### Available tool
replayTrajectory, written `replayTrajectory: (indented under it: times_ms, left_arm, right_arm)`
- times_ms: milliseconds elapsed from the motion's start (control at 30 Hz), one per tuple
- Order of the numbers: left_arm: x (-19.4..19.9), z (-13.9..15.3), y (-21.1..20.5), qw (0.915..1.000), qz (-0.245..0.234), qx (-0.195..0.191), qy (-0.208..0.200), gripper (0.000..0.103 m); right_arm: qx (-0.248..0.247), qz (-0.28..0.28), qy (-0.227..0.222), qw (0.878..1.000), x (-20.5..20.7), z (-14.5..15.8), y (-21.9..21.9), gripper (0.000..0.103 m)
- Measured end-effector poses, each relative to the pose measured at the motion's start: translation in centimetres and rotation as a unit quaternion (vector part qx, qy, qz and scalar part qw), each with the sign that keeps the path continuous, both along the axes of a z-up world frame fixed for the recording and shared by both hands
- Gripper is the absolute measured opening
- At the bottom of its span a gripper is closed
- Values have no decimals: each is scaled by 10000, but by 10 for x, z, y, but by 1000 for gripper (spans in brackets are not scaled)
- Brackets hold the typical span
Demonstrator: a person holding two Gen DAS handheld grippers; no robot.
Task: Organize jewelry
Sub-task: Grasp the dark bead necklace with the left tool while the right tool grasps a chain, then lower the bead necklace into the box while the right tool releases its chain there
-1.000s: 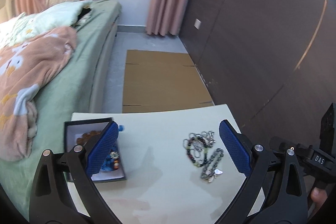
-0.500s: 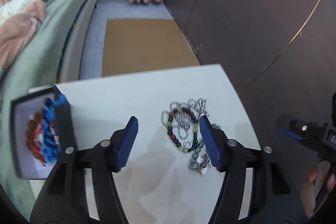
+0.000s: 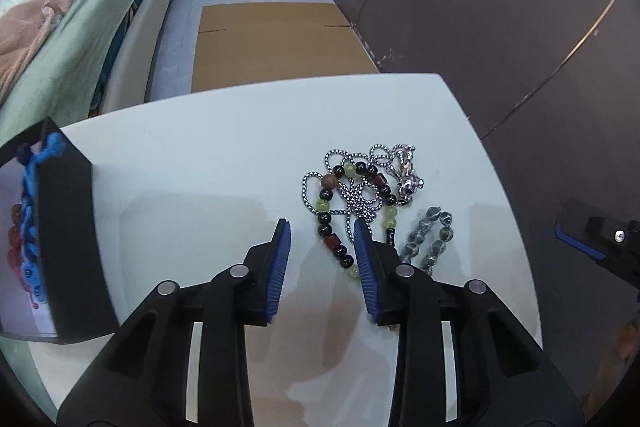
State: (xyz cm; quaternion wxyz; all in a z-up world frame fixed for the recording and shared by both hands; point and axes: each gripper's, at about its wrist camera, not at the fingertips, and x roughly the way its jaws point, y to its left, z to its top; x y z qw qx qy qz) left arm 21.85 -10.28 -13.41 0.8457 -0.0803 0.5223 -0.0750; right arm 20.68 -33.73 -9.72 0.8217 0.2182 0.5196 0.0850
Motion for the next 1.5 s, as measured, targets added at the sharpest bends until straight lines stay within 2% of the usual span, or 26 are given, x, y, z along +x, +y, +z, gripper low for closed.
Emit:
replayTrajectory:
  times_ms: [67, 133, 200, 267, 400, 633, 833, 933, 1000, 1033, 1167, 1500]
  left_arm:
    - [2, -4, -2, 10000, 42, 13, -13, 32]
    - [2, -4, -5, 9998, 110, 160, -62, 24]
    - [2, -5, -7, 9995, 136, 266, -78, 10]
    - [2, -5, -4, 9997, 160, 154, -49, 9]
    - [0, -1, 6, 9996, 202, -163, -57, 9]
    - [-6, 19, 18, 9979, 219, -556, -237, 9]
    - [-12, 38, 28, 9958, 271, -748, -449, 8]
    - [-16, 52, 32, 9947, 283, -788, -600, 8]
    - [-19, 58, 36, 9940, 295, -810, -667, 8]
    - [-20, 60, 39, 9937, 308, -821, -698, 8]
    - [-29, 76, 57, 9917, 405, -855, -868, 8]
    - [-59, 101, 99, 9840, 782, -1056, -1207, 8]
  right_arm:
    - [-19, 5, 25, 10000, 1, -2, 2, 60]
    - [-46, 40, 48, 10000, 2, -3, 6, 60]
    - [-67, 104, 65, 9999, 3, -5, 12, 60]
    - [-34, 200, 115, 9997, 7, -10, 19, 58]
    - [58, 405, 360, 9985, 17, -28, 33, 45]
    - [20, 500, 512, 9974, 27, -43, 47, 38]
    - [-18, 519, 571, 9970, 34, -51, 57, 34]
    - [-54, 543, 583, 9968, 38, -55, 62, 27]
    - [-85, 569, 619, 9964, 40, -59, 65, 10]
    - [-28, 562, 614, 9965, 40, -61, 65, 9]
    - [114, 570, 455, 9973, 39, -51, 67, 9]
    - [648, 753, -350, 9944, 24, 1, 87, 9]
